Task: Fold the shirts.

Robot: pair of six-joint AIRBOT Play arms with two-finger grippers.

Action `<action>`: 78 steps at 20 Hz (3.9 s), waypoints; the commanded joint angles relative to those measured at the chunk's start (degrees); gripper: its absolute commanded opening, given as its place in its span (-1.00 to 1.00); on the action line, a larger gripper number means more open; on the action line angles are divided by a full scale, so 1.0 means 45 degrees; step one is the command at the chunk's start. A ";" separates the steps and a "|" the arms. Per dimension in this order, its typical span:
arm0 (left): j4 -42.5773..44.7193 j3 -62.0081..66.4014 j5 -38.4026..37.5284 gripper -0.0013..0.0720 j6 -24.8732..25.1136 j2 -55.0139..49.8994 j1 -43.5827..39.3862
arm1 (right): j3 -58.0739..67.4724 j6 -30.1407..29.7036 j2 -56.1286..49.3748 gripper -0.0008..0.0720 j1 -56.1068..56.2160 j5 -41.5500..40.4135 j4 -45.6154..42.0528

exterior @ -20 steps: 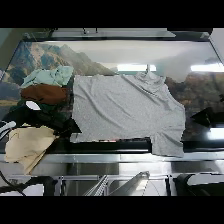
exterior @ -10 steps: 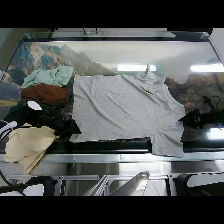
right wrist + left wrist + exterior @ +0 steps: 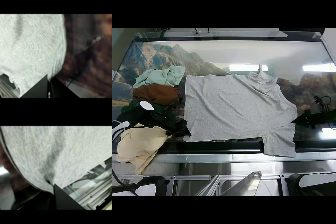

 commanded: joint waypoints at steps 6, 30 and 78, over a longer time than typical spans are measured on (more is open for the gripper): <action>-0.5741 0.2633 -0.3395 -0.90 0.2118 0.0423 0.0520 | 0.0918 -0.0471 0.1321 -0.94 0.0000 0.2929 0.5819; -1.0836 0.4163 -0.1962 -0.89 0.3891 0.5741 0.3706 | 0.1933 -0.1151 1.2692 -0.94 0.0151 -0.3633 0.7713; 0.0330 1.2099 -0.2331 -0.06 -0.0568 -0.4095 0.1127 | 0.3313 0.1972 0.1695 -0.11 0.1472 -0.3691 -0.0083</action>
